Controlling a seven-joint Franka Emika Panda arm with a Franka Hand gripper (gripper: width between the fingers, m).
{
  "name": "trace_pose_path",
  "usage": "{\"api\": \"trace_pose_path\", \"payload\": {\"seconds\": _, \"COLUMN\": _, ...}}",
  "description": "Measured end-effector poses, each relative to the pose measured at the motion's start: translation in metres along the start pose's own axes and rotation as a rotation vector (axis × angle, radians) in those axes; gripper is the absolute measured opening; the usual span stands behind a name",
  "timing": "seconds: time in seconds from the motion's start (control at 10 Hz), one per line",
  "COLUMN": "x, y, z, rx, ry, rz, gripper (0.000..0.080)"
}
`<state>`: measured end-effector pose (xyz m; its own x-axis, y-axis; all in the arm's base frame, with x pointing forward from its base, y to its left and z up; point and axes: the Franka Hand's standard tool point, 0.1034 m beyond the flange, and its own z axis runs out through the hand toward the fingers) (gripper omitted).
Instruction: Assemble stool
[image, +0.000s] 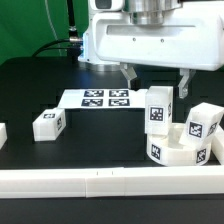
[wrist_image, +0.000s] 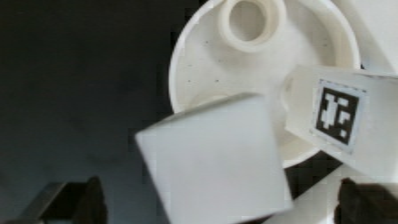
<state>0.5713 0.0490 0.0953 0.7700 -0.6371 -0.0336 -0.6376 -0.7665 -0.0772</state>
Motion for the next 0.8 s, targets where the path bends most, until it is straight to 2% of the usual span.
{"api": "trace_pose_path", "payload": {"seconds": 0.5, "x": 0.0018, "y": 0.001, "z": 0.0075, "rx": -0.008, "ry": -0.004, "rz": -0.074, "gripper": 0.0649}}
{"api": "trace_pose_path", "payload": {"seconds": 0.7, "x": 0.0045, "y": 0.0037, "z": 0.0071, "rx": -0.008, "ry": -0.003, "rz": -0.088, "gripper": 0.0352}}
{"api": "trace_pose_path", "payload": {"seconds": 0.8, "x": 0.0042, "y": 0.0034, "z": 0.0072, "rx": -0.008, "ry": -0.003, "rz": -0.089, "gripper": 0.0352}}
